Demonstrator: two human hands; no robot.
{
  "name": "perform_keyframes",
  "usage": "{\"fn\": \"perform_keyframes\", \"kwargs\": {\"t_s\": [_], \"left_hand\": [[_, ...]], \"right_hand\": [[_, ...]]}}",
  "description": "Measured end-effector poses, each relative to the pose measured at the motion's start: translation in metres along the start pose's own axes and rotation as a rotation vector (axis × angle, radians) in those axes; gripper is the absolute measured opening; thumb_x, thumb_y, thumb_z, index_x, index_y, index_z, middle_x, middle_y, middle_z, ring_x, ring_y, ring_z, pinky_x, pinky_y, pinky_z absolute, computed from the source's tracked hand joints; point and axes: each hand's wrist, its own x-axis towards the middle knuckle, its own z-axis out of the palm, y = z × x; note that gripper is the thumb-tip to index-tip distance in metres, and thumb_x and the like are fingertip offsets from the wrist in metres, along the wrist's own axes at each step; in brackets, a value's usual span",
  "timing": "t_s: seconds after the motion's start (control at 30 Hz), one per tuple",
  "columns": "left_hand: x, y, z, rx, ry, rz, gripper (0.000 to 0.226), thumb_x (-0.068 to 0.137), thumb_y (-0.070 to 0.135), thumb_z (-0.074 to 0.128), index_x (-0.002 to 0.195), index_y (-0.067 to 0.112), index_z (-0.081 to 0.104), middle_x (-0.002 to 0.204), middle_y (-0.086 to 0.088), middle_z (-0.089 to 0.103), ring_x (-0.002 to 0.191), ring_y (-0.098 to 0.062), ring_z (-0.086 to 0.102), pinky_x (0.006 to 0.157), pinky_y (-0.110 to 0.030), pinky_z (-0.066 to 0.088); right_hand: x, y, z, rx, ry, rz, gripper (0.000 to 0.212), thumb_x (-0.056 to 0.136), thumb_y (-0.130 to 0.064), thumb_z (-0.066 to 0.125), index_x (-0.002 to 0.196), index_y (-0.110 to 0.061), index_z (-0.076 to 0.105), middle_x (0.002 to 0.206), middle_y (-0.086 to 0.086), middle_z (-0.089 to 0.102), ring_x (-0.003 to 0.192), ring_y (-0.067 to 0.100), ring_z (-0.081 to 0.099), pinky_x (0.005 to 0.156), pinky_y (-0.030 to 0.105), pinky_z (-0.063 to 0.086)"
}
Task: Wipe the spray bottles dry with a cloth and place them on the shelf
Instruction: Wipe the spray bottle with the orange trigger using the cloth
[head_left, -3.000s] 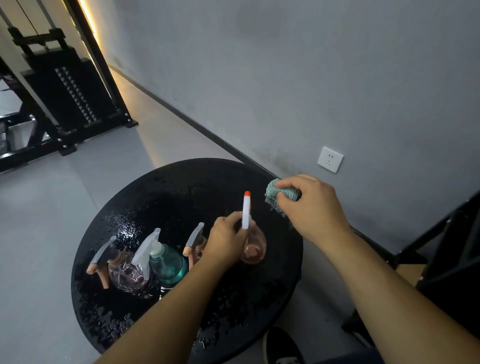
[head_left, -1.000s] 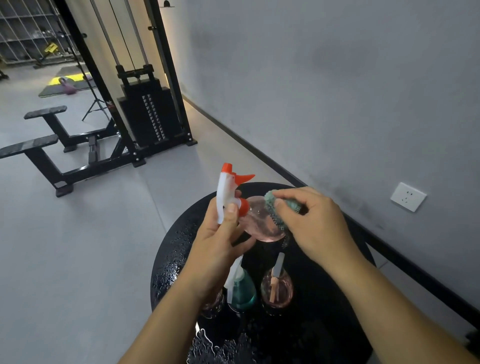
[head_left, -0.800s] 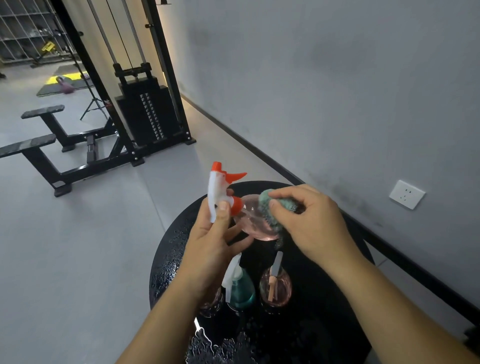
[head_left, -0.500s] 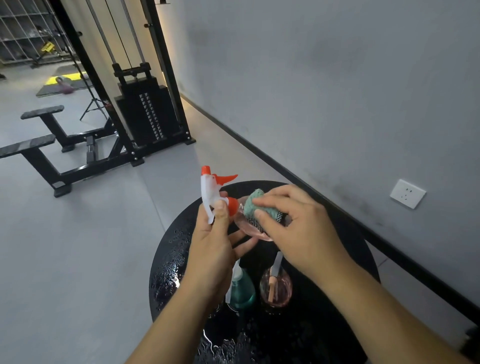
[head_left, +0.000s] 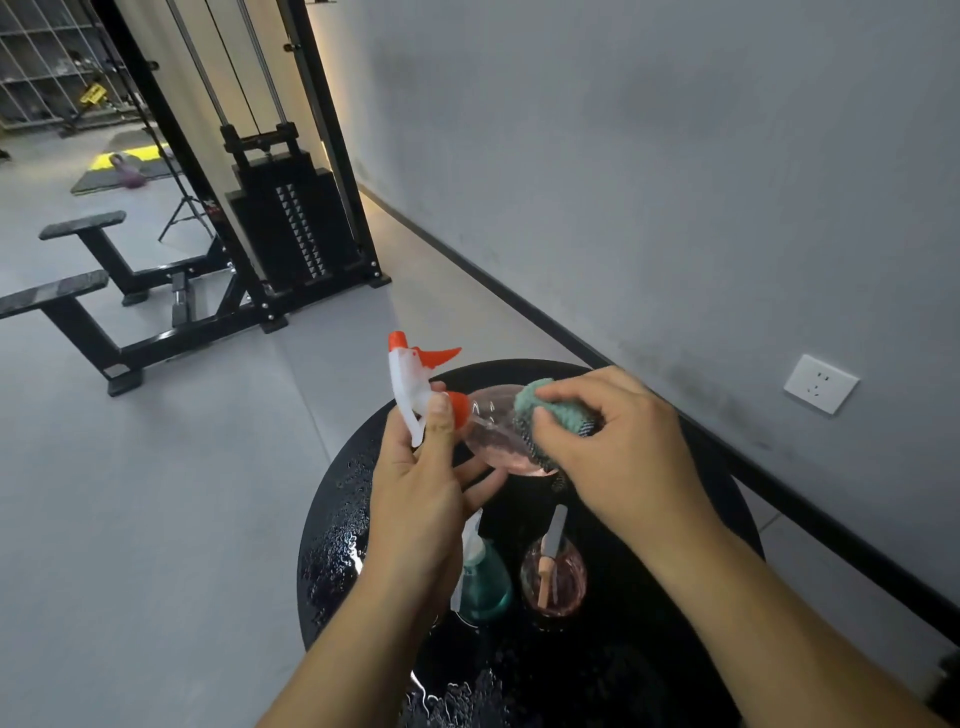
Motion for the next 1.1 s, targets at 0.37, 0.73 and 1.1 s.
{"fn": "perform_keyframes", "kwargs": {"t_s": [0.37,0.73,1.1], "left_hand": [[0.003,0.002,0.000,-0.035,0.034,-0.022,0.035,0.107,0.046,0.054,0.132,0.021,0.060,0.113,-0.009,0.082,0.103,-0.040,0.079,0.096,-0.052,0.061],[0.003,0.001,0.000,-0.018,0.011,-0.048,0.033,0.104,0.048,0.054,0.130,0.029,0.063,0.114,-0.010,0.081,0.104,-0.039,0.079,0.097,-0.054,0.060],[0.005,0.005,-0.006,-0.047,0.014,-0.073,0.038,0.101,0.052,0.055,0.129,0.028,0.062,0.115,-0.010,0.081,0.104,-0.040,0.079,0.089,-0.056,0.064]], "right_hand": [[0.002,0.009,-0.006,0.059,0.042,0.054,0.016,0.093,-0.026,0.074,0.107,-0.033,0.076,0.107,-0.017,0.065,0.097,-0.008,0.061,0.072,0.010,0.055],[-0.001,0.012,-0.007,0.023,0.053,0.027,0.020,0.096,-0.027,0.070,0.115,-0.032,0.076,0.108,-0.022,0.063,0.102,-0.004,0.063,0.078,0.014,0.058],[-0.001,0.012,-0.013,0.040,0.037,0.074,0.019,0.096,-0.029,0.070,0.113,-0.035,0.076,0.107,-0.023,0.064,0.102,-0.012,0.059,0.078,0.016,0.059]]}}
